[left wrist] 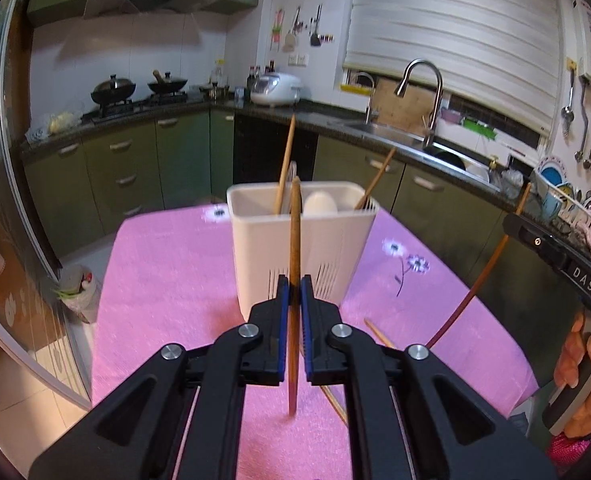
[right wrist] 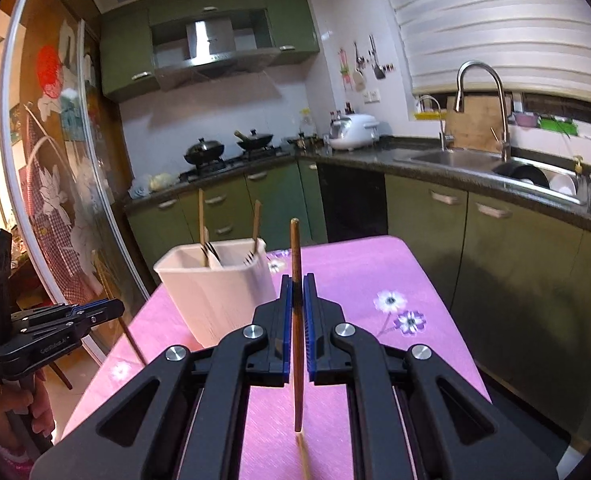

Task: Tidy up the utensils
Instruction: 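Carry chopsticks over the holder and drop them in with both tools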

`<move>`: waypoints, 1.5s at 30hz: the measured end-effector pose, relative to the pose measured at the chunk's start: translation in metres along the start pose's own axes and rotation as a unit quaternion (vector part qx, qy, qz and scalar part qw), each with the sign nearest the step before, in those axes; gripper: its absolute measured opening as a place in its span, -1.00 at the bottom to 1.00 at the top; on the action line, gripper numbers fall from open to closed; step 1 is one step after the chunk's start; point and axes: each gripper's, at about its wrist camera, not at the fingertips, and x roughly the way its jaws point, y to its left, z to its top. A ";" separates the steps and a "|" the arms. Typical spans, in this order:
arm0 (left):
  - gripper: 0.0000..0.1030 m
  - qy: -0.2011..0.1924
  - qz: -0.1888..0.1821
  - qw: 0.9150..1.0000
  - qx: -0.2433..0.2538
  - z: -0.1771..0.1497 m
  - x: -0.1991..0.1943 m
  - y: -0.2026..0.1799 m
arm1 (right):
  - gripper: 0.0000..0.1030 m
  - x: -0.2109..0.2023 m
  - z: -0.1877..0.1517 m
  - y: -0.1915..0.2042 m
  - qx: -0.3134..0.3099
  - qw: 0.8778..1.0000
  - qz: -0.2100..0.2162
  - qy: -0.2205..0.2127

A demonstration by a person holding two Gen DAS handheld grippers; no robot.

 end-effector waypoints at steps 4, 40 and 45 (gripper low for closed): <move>-0.89 -0.016 -0.005 1.000 0.000 0.014 -0.013 0.002 | -0.88 -0.005 0.021 0.010 -0.004 1.000 0.021 -0.012; -0.88 -0.093 0.021 0.995 0.014 0.149 0.028 0.015 | -0.88 0.107 0.154 0.074 -0.023 0.996 0.029 -0.081; -0.88 -0.059 0.018 0.998 0.009 0.126 0.056 0.017 | -0.88 0.140 0.125 0.066 -0.021 0.998 0.023 -0.052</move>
